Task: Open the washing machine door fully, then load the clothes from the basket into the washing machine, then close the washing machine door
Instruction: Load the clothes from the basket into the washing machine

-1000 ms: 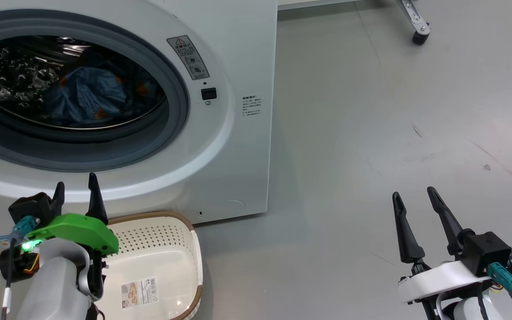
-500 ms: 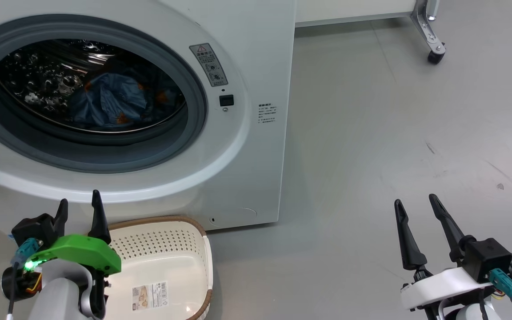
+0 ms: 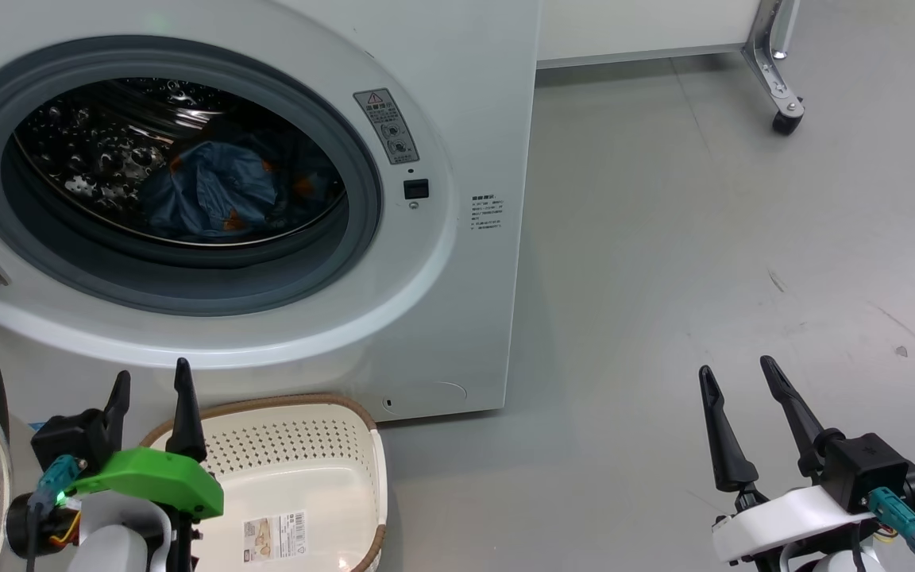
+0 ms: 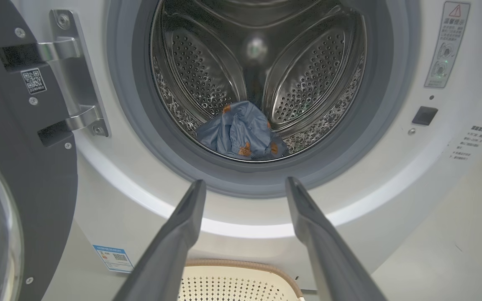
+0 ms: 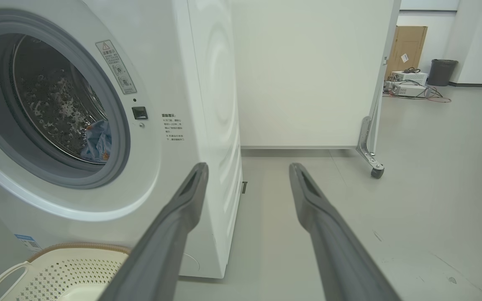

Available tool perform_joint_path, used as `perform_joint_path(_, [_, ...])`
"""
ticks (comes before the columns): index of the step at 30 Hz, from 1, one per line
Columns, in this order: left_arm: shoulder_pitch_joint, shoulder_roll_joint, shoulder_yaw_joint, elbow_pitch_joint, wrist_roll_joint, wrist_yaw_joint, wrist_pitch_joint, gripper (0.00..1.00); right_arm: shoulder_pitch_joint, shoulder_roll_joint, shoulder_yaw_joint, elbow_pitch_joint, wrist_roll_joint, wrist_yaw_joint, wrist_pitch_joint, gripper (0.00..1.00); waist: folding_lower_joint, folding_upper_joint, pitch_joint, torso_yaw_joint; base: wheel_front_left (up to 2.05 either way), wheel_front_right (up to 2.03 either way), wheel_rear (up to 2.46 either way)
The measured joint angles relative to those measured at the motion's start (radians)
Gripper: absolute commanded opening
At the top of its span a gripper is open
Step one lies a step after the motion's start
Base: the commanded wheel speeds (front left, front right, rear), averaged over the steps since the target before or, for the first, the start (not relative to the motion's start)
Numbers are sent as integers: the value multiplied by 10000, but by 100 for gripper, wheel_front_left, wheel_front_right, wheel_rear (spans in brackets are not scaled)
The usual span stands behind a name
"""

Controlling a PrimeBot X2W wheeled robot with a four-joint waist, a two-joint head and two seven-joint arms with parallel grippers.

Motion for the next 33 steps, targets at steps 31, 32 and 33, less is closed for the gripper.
perform_joint_path(31, [2049, -19, 82, -1225, 194, 12, 0, 100, 417, -142, -178, -42, 38, 0, 0, 100, 0, 0, -400, 392, 0, 0, 0])
perform_joint_path(32, [2110, -23, 86, -1239, 194, 12, 0, 100, 417, -151, -178, -42, 38, 0, 0, 100, 1, 0, -414, 405, 0, 0, 0])
perform_joint_path(33, [2152, -21, 86, -1267, 194, 12, 0, 100, 418, -155, -178, -40, 38, 0, 0, 100, 0, 0, -426, 417, 0, 0, 0])
